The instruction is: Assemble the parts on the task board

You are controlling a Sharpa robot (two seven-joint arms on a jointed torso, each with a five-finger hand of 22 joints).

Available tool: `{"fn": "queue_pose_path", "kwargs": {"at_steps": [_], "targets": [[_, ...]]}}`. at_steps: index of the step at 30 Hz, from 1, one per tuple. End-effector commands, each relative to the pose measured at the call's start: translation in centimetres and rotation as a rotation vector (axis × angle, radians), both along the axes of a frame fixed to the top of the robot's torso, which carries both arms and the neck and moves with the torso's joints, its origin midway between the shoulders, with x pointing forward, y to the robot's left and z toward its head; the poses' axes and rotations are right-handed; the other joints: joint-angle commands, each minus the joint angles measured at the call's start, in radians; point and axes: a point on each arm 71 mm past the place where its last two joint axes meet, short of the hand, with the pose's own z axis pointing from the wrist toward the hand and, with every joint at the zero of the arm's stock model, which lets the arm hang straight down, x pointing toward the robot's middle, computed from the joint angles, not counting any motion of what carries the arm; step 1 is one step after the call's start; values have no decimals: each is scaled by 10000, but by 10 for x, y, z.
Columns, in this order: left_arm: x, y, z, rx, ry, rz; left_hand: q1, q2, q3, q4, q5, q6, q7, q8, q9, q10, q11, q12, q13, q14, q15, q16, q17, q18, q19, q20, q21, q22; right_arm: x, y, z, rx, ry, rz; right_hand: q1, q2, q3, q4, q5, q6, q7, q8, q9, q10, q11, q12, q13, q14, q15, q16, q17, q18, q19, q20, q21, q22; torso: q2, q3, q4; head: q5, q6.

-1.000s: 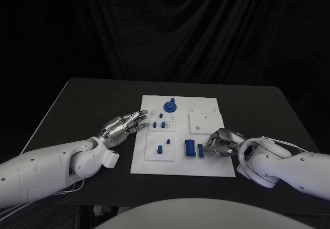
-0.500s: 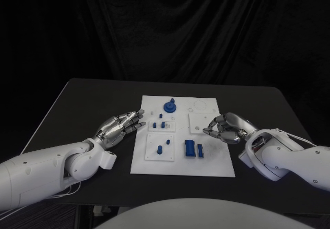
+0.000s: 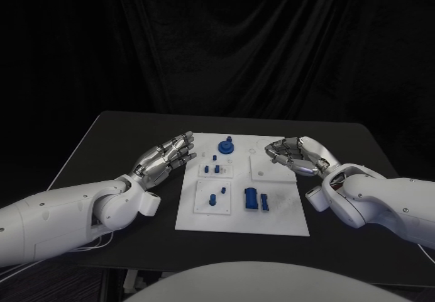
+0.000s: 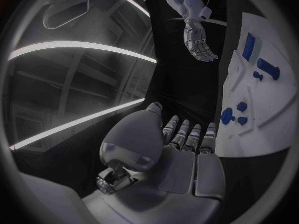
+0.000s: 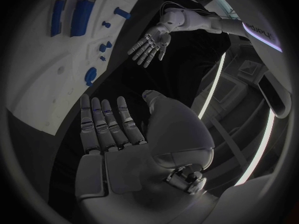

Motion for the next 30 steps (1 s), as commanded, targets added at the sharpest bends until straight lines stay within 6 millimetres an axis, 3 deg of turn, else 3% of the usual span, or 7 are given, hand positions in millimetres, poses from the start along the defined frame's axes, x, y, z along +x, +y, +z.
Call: {"fn": "queue_pose_path", "kwargs": {"at_steps": [1, 11, 12, 17, 18, 20, 30], "targets": [[5, -3, 3, -176, -374, 176, -201, 9, -178, 8, -208, -812, -637, -108, -87, -36, 42, -166, -27, -95, 11, -113, -23, -149, -54, -54, -66, -38, 3, -1, 0, 1885, 503, 325, -391, 215, -652, -6, 60, -1226, -479, -810, -959, -1246, -184, -656, -858, -1275, 179, -675, -1058, -235, -2866, 143, -320, -2983, -357, 43, -71, 29, -2], [14, -18, -4, -142, -532, 180, -686, 29, -505, 6, -764, -2142, -2122, -286, -269, -290, -1003, -1638, -175, -251, -304, -699, -130, -31, -181, -247, -116, -282, 7, -11, -13, 2266, 351, 325, -451, 895, -2081, 14, -254, -3717, -1600, -2017, -2634, -3372, -632, -1403, -2357, -3969, -194, -1557, -2894, -278, -5112, 184, -557, -6088, -1126, 105, -143, 255, -2], [12, -20, -7, 68, -116, -98, -4315, -841, 54, -877, -1757, -2202, -1347, -301, -284, -396, -867, -1935, -353, -303, -702, -925, -188, -435, -434, -871, -302, -1044, 7, -13, -14, 1547, 426, 3, -3890, 498, -1627, -867, -1451, -4371, -1541, -2478, -3416, -3725, -1257, -2148, -2683, -4332, -910, -1945, -3816, -929, -5744, -698, -738, -6479, -793, 77, -100, 193, 0], [14, -21, -5, 154, -157, 32, -5446, -1099, 176, -1118, -2089, -2202, -1250, -301, -284, -396, -867, -2734, -353, -303, -815, -925, -188, -445, -434, -1051, -302, -1044, 10, -10, -11, 1719, 360, -216, -7996, -259, -1627, -1964, -3003, -5334, -1541, -2478, -3416, -4659, -2723, -2983, -3510, -5295, -1777, -2720, -3816, -929, -5744, -1798, -738, -7428, -762, 92, -112, 174, 105], [15, -22, -4, 195, -177, 95, -5646, -1147, 204, -1169, -2147, -2202, -1210, -301, -284, -396, -867, -2734, -353, -303, -842, -925, -188, -546, -434, -1087, -302, -1044, 12, -9, -10, 1802, 330, -322, -8478, -259, -1627, -2085, -3171, -5435, -1541, -2478, -3416, -4659, -2723, -3731, -3510, -5295, -2549, -2720, -3816, -929, -5744, -1920, -738, -7428, -746, 99, -118, 164, 156], [17, -24, -1, 334, -243, 313, -6416, -1331, 322, -1351, -2363, -2202, -1063, -301, -284, -396, -867, -2734, -353, -303, -905, -925, -188, -545, -434, -1212, -302, -1044, 17, -4, -5, 2084, 237, -688, -9814, -259, -1627, -2913, -3632, -6147, -1541, -2478, -3416, -4659, -2723, -3731, -3510, -5295, -2549, -2720, -3816, -929, -5744, -2761, -738, -7428, -707, 118, -134, 140, 289], [33, -38, 23, 1328, -640, 2097, -8617, -1858, 1240, -1903, -2979, -2202, -669, -301, -284, -396, -867, -2734, -353, -303, -1699, -925, -188, -1457, -434, -1574, -302, -1044, 43, 25, 23, 3963, 76, -3269, -11864, -259, -1627, -2913, -4345, -6147, -1541, -2478, -3416, -4659, -2723, -3731, -3510, -5295, -2549, -2720, -3816, -929, -5744, -2761, -738, -7428, -292, 315, -297, -113, 1677]]}}
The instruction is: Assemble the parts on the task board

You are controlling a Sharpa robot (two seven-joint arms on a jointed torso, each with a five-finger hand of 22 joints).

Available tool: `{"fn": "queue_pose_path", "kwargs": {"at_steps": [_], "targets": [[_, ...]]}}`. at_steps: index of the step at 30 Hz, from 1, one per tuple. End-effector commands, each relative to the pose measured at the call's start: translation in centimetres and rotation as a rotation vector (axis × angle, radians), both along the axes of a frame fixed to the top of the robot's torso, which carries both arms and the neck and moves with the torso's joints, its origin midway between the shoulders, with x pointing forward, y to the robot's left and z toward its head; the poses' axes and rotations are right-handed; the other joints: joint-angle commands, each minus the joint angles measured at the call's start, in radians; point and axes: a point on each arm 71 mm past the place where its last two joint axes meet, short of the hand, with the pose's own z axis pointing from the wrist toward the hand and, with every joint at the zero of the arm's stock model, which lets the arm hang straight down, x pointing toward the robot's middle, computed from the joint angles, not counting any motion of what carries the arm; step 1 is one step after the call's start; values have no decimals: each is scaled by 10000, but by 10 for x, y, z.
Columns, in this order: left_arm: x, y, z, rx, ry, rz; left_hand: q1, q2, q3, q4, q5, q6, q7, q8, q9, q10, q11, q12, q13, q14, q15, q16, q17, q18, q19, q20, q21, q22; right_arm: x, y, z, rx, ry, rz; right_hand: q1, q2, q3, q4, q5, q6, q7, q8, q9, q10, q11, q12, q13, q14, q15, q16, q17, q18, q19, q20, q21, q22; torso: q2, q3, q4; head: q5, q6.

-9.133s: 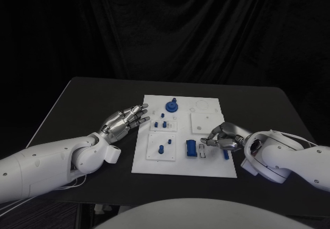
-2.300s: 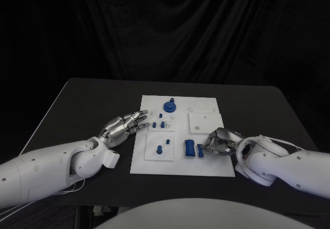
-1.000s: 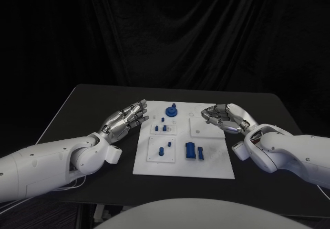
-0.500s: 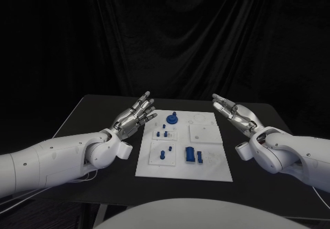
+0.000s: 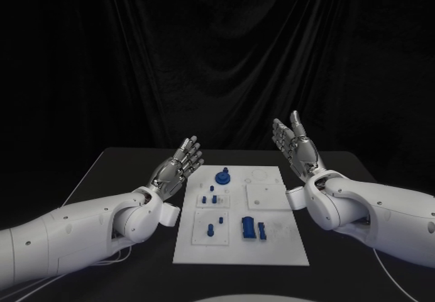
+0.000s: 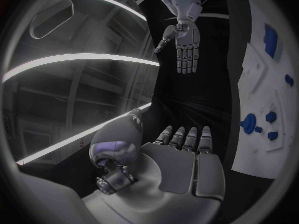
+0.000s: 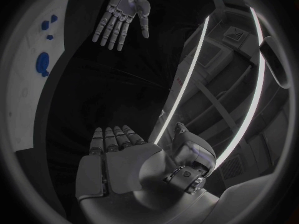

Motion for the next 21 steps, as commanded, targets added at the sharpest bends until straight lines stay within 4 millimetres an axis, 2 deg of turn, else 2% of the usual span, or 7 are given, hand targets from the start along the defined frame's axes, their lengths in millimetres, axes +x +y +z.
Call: {"fn": "queue_pose_path", "kwargs": {"at_steps": [1, 3, 4, 5, 10, 11, 21], "targets": [[7, 0, 6, 999, -19, 1551, -1952, -470, 674, -466, -547, -2, 363, -38, -10, -4, 64, -143, -23, -4, -387, -73, -12, -734, -39, -352, -56, -50, 5, -6, -1, 619, 638, -2042, -88, -14, 7, -37, -35, -36, -4, -35, -9, -1, -33, -35, -9, 0, -51, -36, -9, -71, -3, -50, -35, -253, 258, 120, -102, -122, 605], [10, -3, 12, 1191, -77, 1995, -2280, -548, 674, -547, -640, -2, 411, -38, -10, -4, 64, -143, -23, -4, -387, -73, -12, -734, -39, -399, -56, -50, 8, -2, 2, 858, 731, -2361, -88, -14, 7, -37, -35, -36, -4, -35, -9, -1, -33, -35, -9, 0, -51, -36, -9, -71, -3, -50, -35, -253, 332, 156, -132, -168, 855], [12, -4, 17, 1325, -112, 2323, -2488, -600, 674, -601, -697, -2, 457, -38, -10, -4, 64, -143, -23, -4, -387, -73, -12, -734, -39, -1109, -56, -50, 9, 0, 4, 992, 791, -2541, -88, -14, 7, -37, -35, -36, -4, -35, -9, -1, -33, -35, -9, 0, -51, -36, -9, -71, -3, -50, -35, -253, 379, 178, -150, -197, 1013], [14, -6, 20, 1412, -132, 2545, -2631, -633, 674, -634, -734, -2, 1173, -38, -10, -4, 64, -143, -23, -4, -387, -73, -12, -734, -39, -1109, -56, -50, 10, 1, 5, 1064, 824, -2638, -88, -14, 7, -37, -35, -36, -4, -35, -9, -1, -33, -35, -9, 0, -51, -36, -9, -71, -3, -50, -35, -253, 407, 192, -161, -214, 1107], [19, -11, 36, 1807, -192, 3655, -3240, -776, 674, -768, -907, -2, 1173, -38, -10, -4, 64, -143, -23, -4, -387, -73, -12, -734, -39, -1109, -56, -50, 11, 3, 7, 1206, 896, -2828, -88, -14, 7, -37, -35, -36, -4, -35, -9, -1, -33, -35, -9, 0, -51, -36, -9, -71, -3, -50, -35, -253, 506, 238, -200, -274, 1436], [20, -12, 39, 1866, -196, 3838, -3360, -1479, 674, -1471, -941, -2, 1173, -38, -10, -4, 64, -143, -23, -4, -387, -73, -12, -734, -39, -1109, -56, -50, 11, 3, 7, 1206, 896, -2828, -88, -14, 7, -37, -35, -36, -4, -35, -9, -1, -33, -35, -9, 0, -51, -36, -9, -71, -3, -50, -35, -253, 516, 243, -204, -280, 1470], [24, -16, 54, 2178, -181, 4910, -4313, -1479, 674, -1471, -1718, -2, 1173, -38, -10, -4, 64, -143, -23, -4, -387, -73, -12, -734, -39, -1109, -56, -50, 11, 3, 7, 1206, 896, -2828, -88, -14, 7, -37, -35, -36, -4, -35, -9, -1, -33, -35, -9, 0, -51, -36, -9, -71, -3, -50, -35, -253, 528, 249, -209, -288, 1513]]}}
